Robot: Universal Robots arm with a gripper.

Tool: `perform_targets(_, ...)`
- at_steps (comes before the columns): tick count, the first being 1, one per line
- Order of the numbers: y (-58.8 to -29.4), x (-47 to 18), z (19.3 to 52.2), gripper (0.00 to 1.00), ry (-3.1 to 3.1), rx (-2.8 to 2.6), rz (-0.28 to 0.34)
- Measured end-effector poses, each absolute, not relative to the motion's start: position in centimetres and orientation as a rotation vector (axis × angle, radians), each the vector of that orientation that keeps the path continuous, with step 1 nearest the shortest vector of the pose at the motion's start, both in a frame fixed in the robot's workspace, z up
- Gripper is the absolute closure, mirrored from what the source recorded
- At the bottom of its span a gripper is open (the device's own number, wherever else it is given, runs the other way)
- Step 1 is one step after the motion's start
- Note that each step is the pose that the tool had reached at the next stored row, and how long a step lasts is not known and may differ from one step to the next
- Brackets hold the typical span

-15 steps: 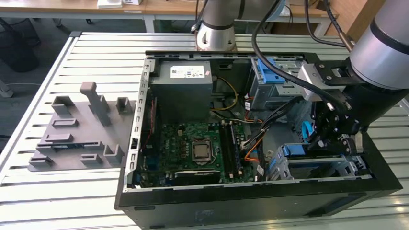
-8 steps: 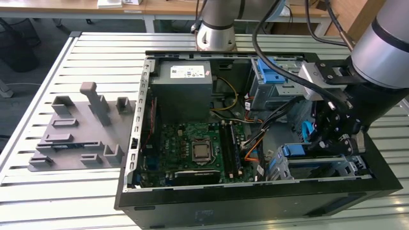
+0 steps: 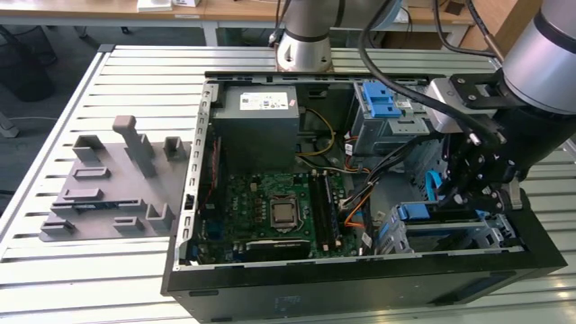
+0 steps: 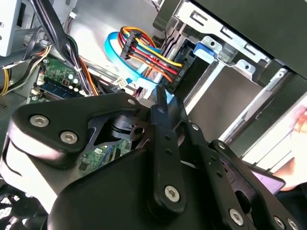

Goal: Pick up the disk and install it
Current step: 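Insert the second disk wire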

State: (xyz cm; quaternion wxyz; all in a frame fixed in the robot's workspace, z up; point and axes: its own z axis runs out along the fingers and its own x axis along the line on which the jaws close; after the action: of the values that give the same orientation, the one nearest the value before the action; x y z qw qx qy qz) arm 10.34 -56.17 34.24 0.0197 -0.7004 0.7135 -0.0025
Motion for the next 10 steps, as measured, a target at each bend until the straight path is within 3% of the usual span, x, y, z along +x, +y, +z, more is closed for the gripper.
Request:
perform_targets(4,-56.17,10.34,34.44,0.78,2.214,-2.173,-0.007)
perform_targets(7,-56.17,10.34,34.46,0.89,2.214,-2.173,-0.008)
perform_targets(10,-56.17,10.34,34.46,0.89,2.214,-2.173,-0.007)
